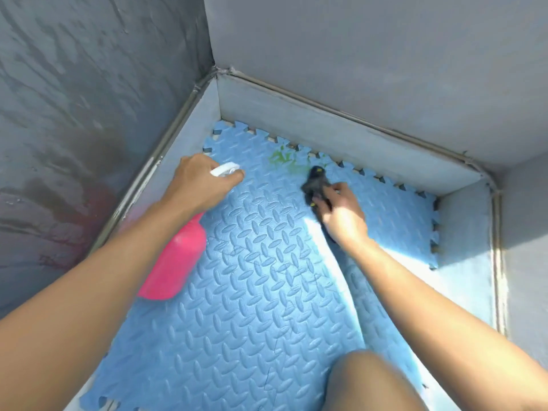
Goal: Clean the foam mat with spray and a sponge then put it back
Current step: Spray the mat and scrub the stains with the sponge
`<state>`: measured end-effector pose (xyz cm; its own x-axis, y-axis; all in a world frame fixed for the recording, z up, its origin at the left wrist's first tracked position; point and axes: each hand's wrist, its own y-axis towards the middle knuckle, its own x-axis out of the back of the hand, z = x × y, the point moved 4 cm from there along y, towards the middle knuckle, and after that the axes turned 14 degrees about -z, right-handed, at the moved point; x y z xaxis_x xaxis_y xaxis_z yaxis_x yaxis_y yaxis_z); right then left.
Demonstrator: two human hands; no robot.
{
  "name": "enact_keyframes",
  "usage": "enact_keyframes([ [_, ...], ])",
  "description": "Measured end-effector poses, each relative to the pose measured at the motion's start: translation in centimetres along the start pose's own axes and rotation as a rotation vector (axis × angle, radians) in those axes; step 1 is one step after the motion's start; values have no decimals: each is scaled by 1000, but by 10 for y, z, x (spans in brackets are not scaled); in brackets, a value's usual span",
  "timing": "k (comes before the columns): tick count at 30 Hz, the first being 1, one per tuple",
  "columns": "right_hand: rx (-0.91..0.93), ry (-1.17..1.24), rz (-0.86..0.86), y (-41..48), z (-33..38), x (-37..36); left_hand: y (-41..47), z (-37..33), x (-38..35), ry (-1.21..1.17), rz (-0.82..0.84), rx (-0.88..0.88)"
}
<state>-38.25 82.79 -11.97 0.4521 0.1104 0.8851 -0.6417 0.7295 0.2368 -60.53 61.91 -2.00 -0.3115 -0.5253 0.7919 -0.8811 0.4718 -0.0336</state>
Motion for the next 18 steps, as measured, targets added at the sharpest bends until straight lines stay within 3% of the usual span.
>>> enact_keyframes([
  [5,-264,-177,-72,5,-86,32,1,-11,-2,-28,-32,-67],
  [8,-288,-226,-85,8,-83,28,-6,-13,-8,-51,59,-139],
  [13,-317,-200,-131,10,-74,22,-14,-12,-4,-69,-21,-125],
  [18,-342,-229,-135,9,-65,19,-12,-13,-12,-103,39,-175],
])
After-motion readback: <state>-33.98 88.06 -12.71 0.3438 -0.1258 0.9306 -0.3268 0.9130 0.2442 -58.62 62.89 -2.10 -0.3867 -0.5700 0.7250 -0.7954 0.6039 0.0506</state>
